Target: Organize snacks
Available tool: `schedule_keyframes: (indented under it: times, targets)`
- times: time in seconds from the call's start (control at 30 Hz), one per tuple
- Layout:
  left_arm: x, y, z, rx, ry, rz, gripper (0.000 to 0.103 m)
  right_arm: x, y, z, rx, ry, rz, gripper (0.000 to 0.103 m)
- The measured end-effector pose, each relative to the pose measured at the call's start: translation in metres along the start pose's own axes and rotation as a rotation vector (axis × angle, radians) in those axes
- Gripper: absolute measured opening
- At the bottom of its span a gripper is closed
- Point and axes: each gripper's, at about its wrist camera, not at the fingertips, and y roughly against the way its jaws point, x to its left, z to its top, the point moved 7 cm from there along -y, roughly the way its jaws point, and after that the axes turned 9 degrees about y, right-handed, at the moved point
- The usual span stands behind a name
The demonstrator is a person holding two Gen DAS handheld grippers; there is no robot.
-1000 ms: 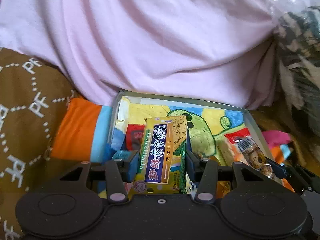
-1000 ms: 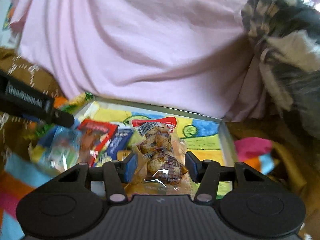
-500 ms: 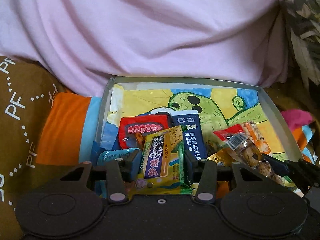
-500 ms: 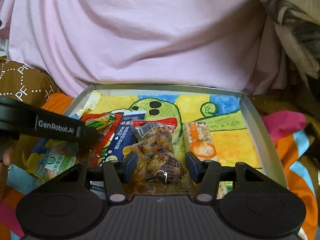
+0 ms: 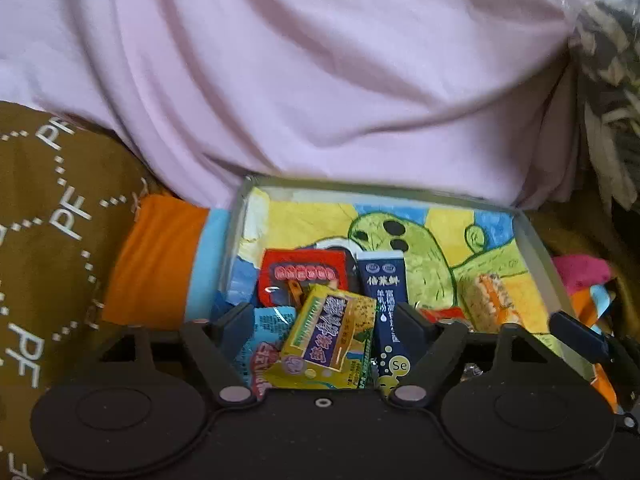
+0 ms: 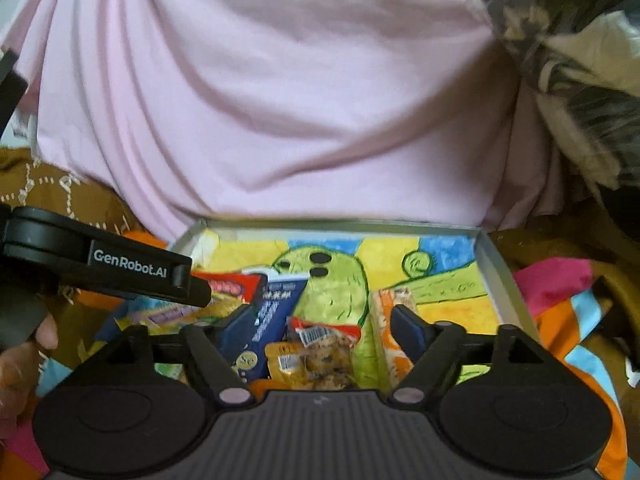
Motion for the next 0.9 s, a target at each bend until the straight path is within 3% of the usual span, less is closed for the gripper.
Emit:
schedule_keyframes:
  times: [0.2, 0.4, 0.77, 0.9]
  targets:
    - [0.006, 0.030, 0.007, -0.075, 0.014, 0.018, 0.095, -0.009, 0.025, 0.006, -0.033, -0.059, -0.004, 0.091]
    - [0.012, 0.063, 0.004, -0.121, 0.000, 0.030, 0.102, -0.011, 0.056, 0.011, -0.084, -0.090, 0.012, 0.101]
    - [0.033, 0.129, -0.019, -0.192, 0.035, 0.058, 0.102, -0.002, 0.117, 0.004, -0.128, -0.107, 0.021, 0.103]
    - [0.037, 0.147, -0.034, -0.183, 0.026, 0.069, 0.102, 0.005, 0.139, -0.001, -0.141, -0.096, 0.018, 0.103]
